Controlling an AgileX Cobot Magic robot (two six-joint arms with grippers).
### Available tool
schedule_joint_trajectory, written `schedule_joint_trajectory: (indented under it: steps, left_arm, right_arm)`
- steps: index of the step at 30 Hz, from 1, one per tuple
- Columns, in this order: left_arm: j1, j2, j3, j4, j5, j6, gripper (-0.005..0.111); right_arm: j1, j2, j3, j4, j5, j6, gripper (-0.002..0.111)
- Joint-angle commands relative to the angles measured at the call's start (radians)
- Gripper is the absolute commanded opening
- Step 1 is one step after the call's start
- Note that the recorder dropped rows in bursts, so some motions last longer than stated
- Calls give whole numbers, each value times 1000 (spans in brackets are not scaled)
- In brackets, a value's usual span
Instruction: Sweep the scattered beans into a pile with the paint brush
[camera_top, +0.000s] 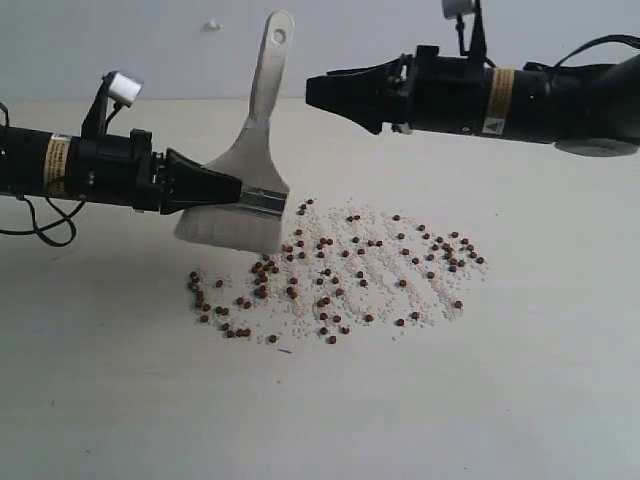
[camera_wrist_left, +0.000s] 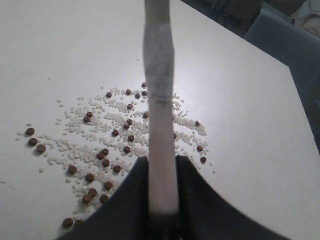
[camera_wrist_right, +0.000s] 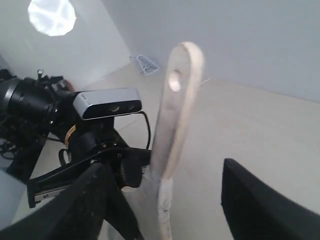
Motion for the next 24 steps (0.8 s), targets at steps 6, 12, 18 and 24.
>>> schedule_joint_trajectory:
  steps: [6, 12, 18, 24]
  left_arm:
    - [-3, -5, -7, 15, -17, -16, 0]
    - [-21, -5, -7, 17, -17, -19, 0]
    - [-35, -5, -7, 8, -17, -19, 0]
    - [-36, -5, -7, 6, -17, -15, 0]
  right_arm:
    - [34, 146, -175, -25, -13, 81, 61]
    - [82, 168, -241, -20, -13, 86, 61]
    - [128, 168, -297, -6, -13, 108, 59]
    - [128, 168, -297, -36, -13, 139, 58]
